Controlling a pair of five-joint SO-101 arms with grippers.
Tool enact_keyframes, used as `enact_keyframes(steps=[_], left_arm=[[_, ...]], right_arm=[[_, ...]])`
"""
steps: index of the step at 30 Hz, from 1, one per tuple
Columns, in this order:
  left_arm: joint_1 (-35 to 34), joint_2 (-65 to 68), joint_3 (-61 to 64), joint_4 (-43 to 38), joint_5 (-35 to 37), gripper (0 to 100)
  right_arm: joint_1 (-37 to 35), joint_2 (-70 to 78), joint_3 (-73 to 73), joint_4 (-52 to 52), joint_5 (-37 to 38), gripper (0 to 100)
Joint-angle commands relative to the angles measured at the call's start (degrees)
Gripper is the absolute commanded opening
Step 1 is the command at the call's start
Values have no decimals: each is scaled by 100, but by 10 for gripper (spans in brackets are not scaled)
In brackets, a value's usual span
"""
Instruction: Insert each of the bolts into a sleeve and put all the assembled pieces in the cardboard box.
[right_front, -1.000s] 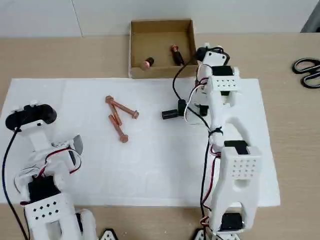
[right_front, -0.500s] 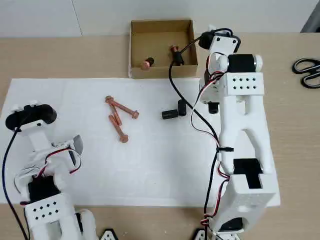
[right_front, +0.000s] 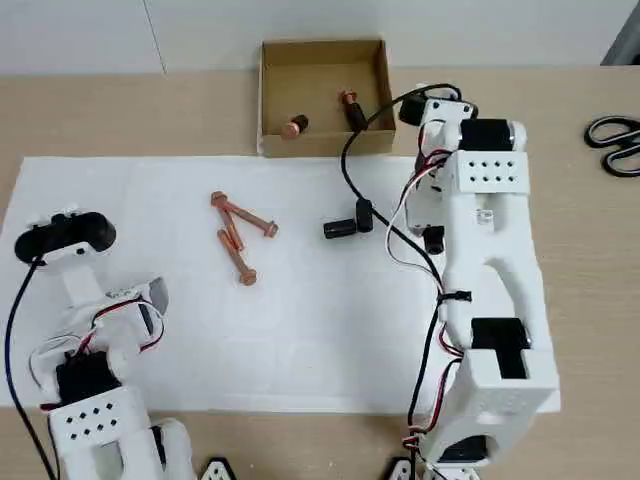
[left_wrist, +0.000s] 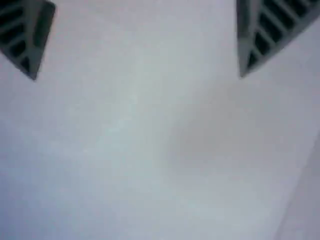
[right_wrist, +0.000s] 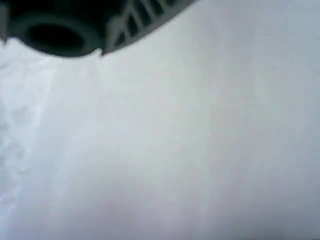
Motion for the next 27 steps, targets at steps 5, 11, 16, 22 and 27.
enact_keyframes(steps=[5, 11, 16, 22, 27], left_arm=[[0, -53, -224, 26, -53, 243], [0, -53, -215, 26, -53, 243], [0, -53, -215, 18, -53, 243], [0, -53, -215, -9, -53, 243], [0, -53, -215, -18, -53, 243]], right_arm=[[31, -391, 360, 92, 158, 3], [48, -611, 1029, 92, 185, 3], [180, -1763, 1811, 57, 193, 3], [145, -2853, 2189, -136, 440, 3], [-101, -2580, 2426, -936, 422, 3]])
